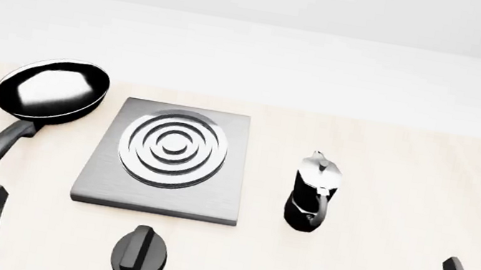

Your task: Turn on the stove.

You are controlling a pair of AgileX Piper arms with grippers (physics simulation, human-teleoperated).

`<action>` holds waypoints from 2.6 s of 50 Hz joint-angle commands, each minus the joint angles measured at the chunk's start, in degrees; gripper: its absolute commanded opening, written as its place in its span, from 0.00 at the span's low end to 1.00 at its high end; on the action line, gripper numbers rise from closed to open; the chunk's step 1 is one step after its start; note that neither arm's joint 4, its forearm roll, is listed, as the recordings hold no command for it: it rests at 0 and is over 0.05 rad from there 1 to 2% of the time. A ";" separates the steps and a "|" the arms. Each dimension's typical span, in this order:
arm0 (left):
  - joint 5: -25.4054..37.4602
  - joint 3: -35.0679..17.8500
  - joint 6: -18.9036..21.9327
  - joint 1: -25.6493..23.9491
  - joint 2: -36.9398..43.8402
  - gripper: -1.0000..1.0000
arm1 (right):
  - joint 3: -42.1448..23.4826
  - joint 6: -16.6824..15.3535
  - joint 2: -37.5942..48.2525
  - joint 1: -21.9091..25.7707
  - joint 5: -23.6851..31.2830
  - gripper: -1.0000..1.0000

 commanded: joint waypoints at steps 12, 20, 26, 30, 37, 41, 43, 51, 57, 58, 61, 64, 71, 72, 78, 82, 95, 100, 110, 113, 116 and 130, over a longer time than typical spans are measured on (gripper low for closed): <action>-9.25 -1.75 0.95 -6.33 18.62 1.00 | -0.04 1.44 1.54 0.45 -1.43 1.00; -11.73 -7.36 -3.08 -11.20 34.77 1.00 | -0.01 2.22 1.14 0.64 -1.23 1.00; -10.90 -8.78 -0.53 -14.34 36.14 1.00 | 0.00 2.32 1.00 0.64 -1.09 1.00; -9.62 -10.06 0.19 -15.96 37.10 1.00 | 0.01 2.07 1.23 0.63 -1.27 1.00; -7.46 -11.44 0.33 -18.03 38.39 1.00 | 0.03 1.75 1.92 0.76 -1.66 1.00; -5.54 -12.62 -0.82 -19.39 38.72 1.00 | 0.03 1.83 2.82 0.81 -2.47 1.00; -4.75 -13.22 -1.27 -19.87 38.96 1.00 | 0.03 1.86 2.90 0.82 -2.52 1.00; -3.39 -14.77 -1.98 -20.48 40.72 1.00 | 0.03 1.85 2.70 0.80 -2.31 1.00; -4.86 -13.20 -4.45 -21.99 42.94 1.00 | 0.00 1.56 1.69 0.77 -1.49 1.00; -5.05 -13.14 -5.09 -22.17 43.39 1.00 | 0.00 1.56 1.70 0.76 -1.50 1.00; -5.35 -12.86 -5.66 -22.56 43.82 1.00 | 0.00 1.65 1.91 0.75 -1.65 1.00; -6.03 -12.44 -7.09 -23.94 44.73 1.00 | 0.01 1.76 1.89 0.81 -1.54 1.00; -8.52 -12.51 -10.59 -26.74 48.67 1.00 | 0.03 2.52 2.68 0.84 -2.12 1.00; -9.07 -12.33 -10.28 -26.85 49.08 1.00 | 0.03 2.51 2.72 0.85 -2.20 1.00; -11.33 -12.23 -11.75 -28.71 52.26 1.00 | 0.04 2.64 2.58 0.88 -2.02 1.00; -12.80 -12.58 -13.06 -29.93 54.00 1.00 | 0.04 3.25 3.47 0.89 -2.70 1.00; -13.85 -12.64 -15.11 -28.91 57.57 1.00 | 0.04 3.54 4.09 1.02 -3.22 1.00; -16.27 -11.43 -17.61 -29.20 60.08 1.00 | 0.05 3.65 3.72 1.10 -2.93 1.00; -17.82 -10.76 -18.93 -28.17 62.49 1.00 | 0.04 4.02 2.79 1.04 -2.35 1.00; -18.00 -10.71 -19.09 -28.09 62.87 1.00 | 0.03 4.20 2.55 0.95 -2.19 1.00; -18.52 -10.61 -19.32 -28.11 63.55 1.00 | 0.03 4.28 2.36 0.97 -2.07 1.00; -20.65 -10.91 -20.14 -29.06 66.90 1.00 | 0.03 4.76 1.53 1.02 -1.49 1.00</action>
